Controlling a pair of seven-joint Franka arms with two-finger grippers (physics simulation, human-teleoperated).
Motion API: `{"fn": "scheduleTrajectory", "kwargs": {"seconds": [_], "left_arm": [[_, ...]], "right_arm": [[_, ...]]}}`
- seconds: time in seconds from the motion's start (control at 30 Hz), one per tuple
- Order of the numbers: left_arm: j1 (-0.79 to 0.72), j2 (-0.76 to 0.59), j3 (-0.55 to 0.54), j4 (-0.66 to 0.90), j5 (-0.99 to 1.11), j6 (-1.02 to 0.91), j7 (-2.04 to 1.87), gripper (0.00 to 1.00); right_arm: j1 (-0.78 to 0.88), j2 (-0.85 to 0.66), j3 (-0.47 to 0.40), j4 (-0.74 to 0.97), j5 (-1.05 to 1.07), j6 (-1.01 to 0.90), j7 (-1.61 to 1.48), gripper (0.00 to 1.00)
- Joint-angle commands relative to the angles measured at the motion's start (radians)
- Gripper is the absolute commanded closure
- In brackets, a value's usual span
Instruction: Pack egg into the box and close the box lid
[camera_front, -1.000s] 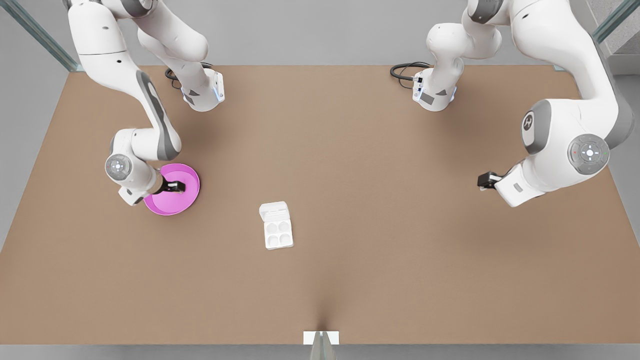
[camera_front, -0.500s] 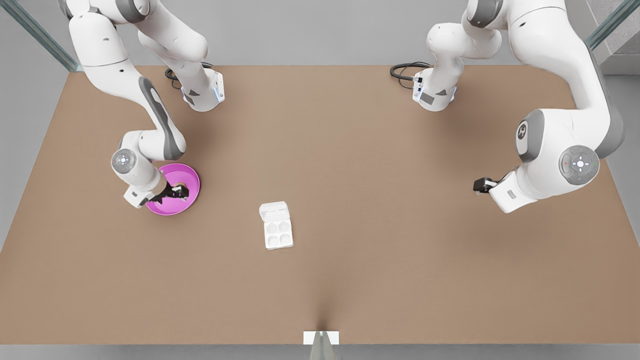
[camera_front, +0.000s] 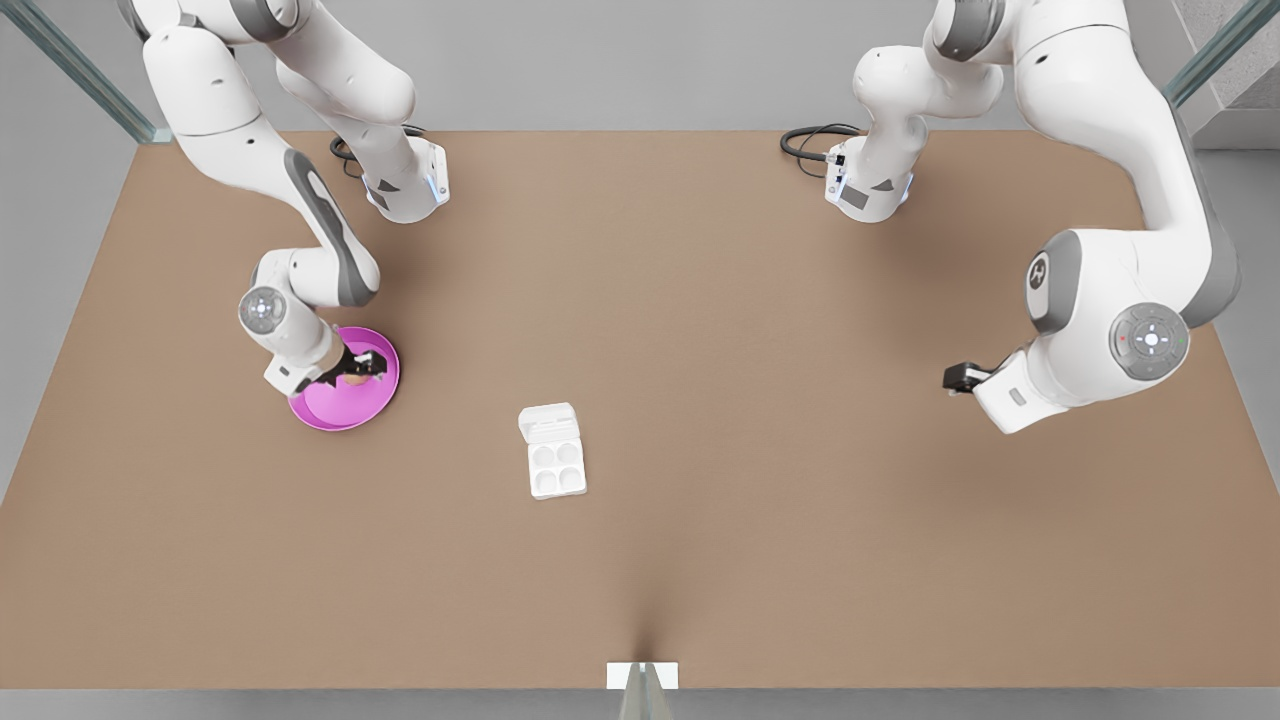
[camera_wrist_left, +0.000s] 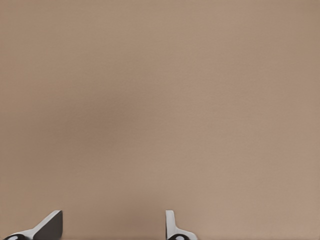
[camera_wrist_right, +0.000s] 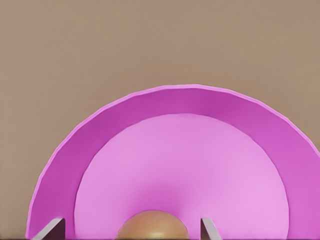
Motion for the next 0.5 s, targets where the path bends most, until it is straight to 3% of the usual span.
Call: {"fn": "scheduleTrajectory", "kwargs": {"seconds": [0.0, 0.47], "left_arm": [[0.001, -0.002, 0.0, 0.001, 0.0, 0.007, 0.002, 0.0], [0.001, -0.004, 0.0, 0.001, 0.0, 0.009, 0.002, 0.0]], "right_arm": [[-0.001, -0.007, 0.0, -0.023, 0.001, 0.047, -0.024, 0.0], [-0.041, 0.022, -0.003, -0.01, -0.008, 0.082, -0.03, 0.0]]}}
